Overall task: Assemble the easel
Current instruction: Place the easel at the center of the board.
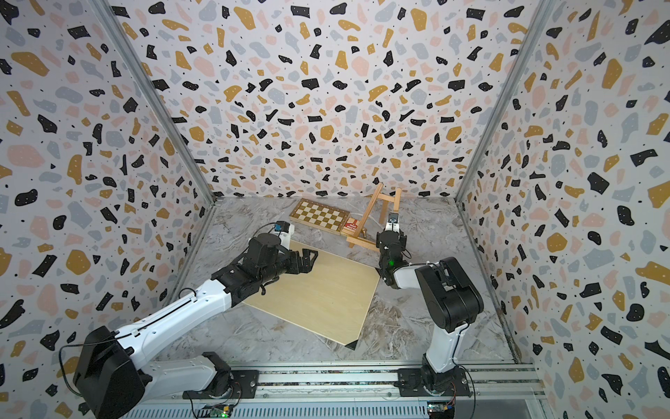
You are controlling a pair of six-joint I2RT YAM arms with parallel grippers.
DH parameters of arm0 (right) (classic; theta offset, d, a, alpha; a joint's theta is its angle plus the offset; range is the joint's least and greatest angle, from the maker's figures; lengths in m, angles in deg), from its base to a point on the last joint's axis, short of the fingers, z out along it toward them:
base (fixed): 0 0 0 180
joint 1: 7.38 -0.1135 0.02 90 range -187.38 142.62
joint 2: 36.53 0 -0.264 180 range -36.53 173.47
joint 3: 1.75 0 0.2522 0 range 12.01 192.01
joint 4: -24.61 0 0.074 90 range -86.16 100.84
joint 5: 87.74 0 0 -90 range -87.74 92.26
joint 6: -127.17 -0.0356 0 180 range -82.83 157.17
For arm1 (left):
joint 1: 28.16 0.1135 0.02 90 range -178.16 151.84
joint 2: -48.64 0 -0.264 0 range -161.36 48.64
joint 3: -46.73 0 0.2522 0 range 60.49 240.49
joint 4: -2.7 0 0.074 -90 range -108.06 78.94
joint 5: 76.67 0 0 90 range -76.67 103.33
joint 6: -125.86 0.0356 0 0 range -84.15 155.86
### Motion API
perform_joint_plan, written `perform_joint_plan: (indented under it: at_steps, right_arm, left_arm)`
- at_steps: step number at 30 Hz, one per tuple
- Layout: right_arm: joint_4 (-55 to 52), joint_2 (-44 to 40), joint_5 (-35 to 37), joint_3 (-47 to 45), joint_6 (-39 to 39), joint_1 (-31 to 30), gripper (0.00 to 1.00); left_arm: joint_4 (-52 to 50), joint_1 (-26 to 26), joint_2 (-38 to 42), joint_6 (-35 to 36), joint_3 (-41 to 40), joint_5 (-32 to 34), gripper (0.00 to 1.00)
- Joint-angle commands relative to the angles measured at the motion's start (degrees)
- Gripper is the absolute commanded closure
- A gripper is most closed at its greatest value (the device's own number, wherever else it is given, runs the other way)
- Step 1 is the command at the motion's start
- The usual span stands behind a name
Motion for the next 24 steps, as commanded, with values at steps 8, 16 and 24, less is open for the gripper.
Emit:
perform_joint_plan:
  at_steps: [8,16,24]
  right_arm:
    - [0.58,2.68,3.81,3.02,-4.03,-1.05,0.82]
    - [1.03,4.23,3.73,3.30,-4.32,-2.13,0.73]
    - [1.21,1.90,0.04,1.34,-7.14,-2.14,0.60]
  left_arm:
    - [1.05,1.36,1.29,0.48,1.64,0.43,0.01]
    - [0.97,1.82,1.38,0.26,1.90,0.00,0.01]
    - [1.22,2.00,1.07,-0.07,2.13,-0.60,0.01]
